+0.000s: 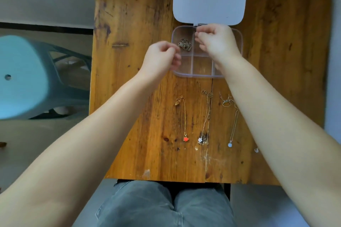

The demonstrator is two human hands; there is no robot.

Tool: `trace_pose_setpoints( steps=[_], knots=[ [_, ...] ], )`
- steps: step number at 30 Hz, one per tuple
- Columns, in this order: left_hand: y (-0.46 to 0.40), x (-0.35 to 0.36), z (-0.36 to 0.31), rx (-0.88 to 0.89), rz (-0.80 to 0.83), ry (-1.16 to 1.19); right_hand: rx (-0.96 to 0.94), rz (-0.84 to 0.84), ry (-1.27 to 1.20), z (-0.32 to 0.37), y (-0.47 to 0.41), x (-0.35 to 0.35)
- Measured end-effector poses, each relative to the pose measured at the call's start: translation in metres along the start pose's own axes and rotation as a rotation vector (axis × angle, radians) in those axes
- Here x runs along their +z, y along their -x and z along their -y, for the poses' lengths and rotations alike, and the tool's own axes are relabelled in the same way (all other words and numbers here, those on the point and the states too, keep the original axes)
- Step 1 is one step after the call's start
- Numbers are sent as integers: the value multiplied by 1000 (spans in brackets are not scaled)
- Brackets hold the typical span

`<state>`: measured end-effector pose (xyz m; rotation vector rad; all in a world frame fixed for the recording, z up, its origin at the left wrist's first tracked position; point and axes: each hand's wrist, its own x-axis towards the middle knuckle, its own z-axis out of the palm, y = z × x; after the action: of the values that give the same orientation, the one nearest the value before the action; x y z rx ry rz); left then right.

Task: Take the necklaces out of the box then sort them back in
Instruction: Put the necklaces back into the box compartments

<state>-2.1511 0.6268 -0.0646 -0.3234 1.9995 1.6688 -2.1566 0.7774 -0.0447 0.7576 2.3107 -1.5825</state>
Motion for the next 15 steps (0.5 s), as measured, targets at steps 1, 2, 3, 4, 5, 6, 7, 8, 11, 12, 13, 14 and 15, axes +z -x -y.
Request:
trace_pose_setpoints(
  steps=[1,2,3,4,5,6,7,8,11,12,13,14,15],
  knots=[
    [12,-2,10,-1,3,-56,-50,-14,33,-3,7,-5],
    [25,-2,21,-5,0,-129,-83,0,40,-8,17,-8],
    [40,-1,33,-10,-2,-216,-100,47,59,-14,30,-10],
    [56,1,46,-15,3,-311,-101,122,119,-22,43,-7],
    [72,4,59,-23,18,-404,-100,214,229,-32,55,-2],
    [87,7,71,-31,41,-476,-125,304,395,-44,66,4],
    [102,11,82,-34,66,-529,-188,366,598,-56,74,11],
    [116,15,92,-32,88,-572,-264,400,770,-68,81,19],
    [144,29,117,35,73,-743,-473,377,947,-96,85,34],
    [148,34,123,77,51,-817,-519,346,940,-100,83,36],
    [151,38,129,117,34,-894,-546,323,928,-103,81,37],
    [152,43,133,154,22,-971,-561,314,924,-105,78,38],
    [151,46,136,188,17,-1040,-569,320,929,-106,77,38]
  ],
)
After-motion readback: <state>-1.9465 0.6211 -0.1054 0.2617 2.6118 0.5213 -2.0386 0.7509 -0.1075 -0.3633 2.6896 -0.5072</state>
